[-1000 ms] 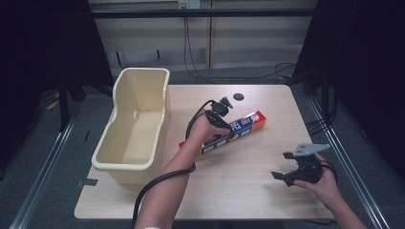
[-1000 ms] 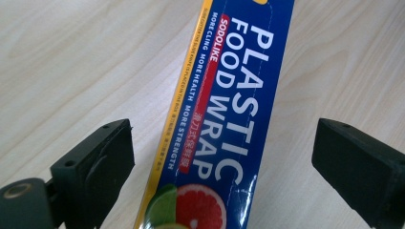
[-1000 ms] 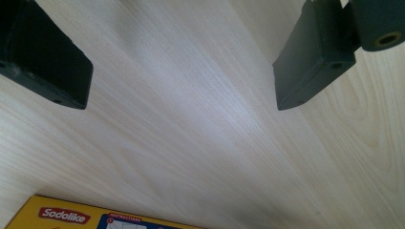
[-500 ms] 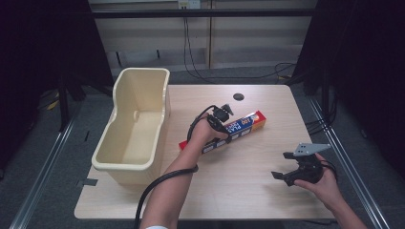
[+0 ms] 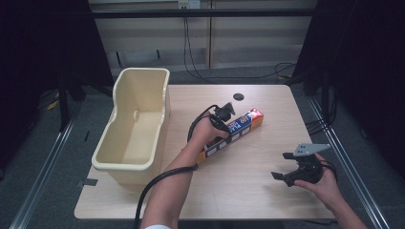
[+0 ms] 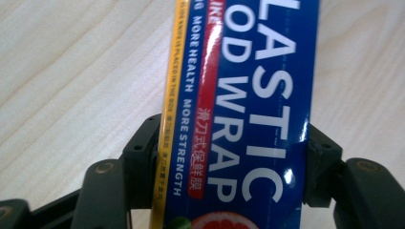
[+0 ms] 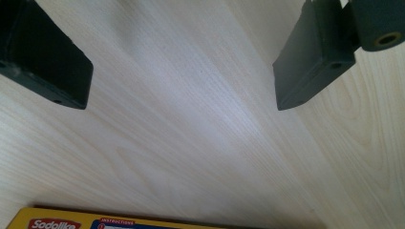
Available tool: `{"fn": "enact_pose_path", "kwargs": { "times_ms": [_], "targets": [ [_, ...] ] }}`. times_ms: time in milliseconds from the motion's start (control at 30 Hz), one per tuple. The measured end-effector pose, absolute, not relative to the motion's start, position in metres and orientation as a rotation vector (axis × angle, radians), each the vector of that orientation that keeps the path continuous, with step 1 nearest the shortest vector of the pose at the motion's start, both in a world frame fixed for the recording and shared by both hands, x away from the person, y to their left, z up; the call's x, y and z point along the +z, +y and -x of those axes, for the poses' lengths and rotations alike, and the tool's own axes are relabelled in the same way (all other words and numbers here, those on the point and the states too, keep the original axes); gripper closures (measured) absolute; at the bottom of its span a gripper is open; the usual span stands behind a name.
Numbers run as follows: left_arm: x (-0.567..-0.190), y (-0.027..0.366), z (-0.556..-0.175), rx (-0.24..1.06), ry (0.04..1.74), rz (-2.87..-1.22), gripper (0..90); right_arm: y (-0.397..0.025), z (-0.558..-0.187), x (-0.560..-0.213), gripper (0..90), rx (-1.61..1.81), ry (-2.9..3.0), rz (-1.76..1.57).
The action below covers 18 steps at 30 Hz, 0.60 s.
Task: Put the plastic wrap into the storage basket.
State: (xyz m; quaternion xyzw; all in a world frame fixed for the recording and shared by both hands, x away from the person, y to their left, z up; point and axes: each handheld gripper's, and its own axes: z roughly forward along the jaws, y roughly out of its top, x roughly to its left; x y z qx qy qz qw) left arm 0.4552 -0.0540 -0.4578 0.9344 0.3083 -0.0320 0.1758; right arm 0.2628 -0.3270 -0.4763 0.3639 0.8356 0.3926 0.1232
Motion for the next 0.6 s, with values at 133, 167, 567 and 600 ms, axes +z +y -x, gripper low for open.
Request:
{"fn": "enact_pose_path", "kwargs": {
  "times_ms": [133,167,567,600],
  "targets": [
    [-0.446,-0.052,-0.453,-0.118,0.898,-2.645,39.4,-0.327,-0.263,-0.476,6.0,1.152,2.435,-1.064],
    [-0.446,-0.052,-0.453,-0.118,0.898,-2.645,39.5,-0.327,-0.262,-0.476,6.0,1.151,2.438,-1.067],
    [-0.395,-0.035,-0.447,-0.193,1.023,-2.649,40.5,-0.326,-0.262,-0.476,6.1,1.169,2.434,-1.066],
    [-0.392,-0.033,-0.447,-0.193,1.027,-2.649,40.5,-0.327,-0.262,-0.476,6.1,1.167,2.428,-1.062]
  ]
}}
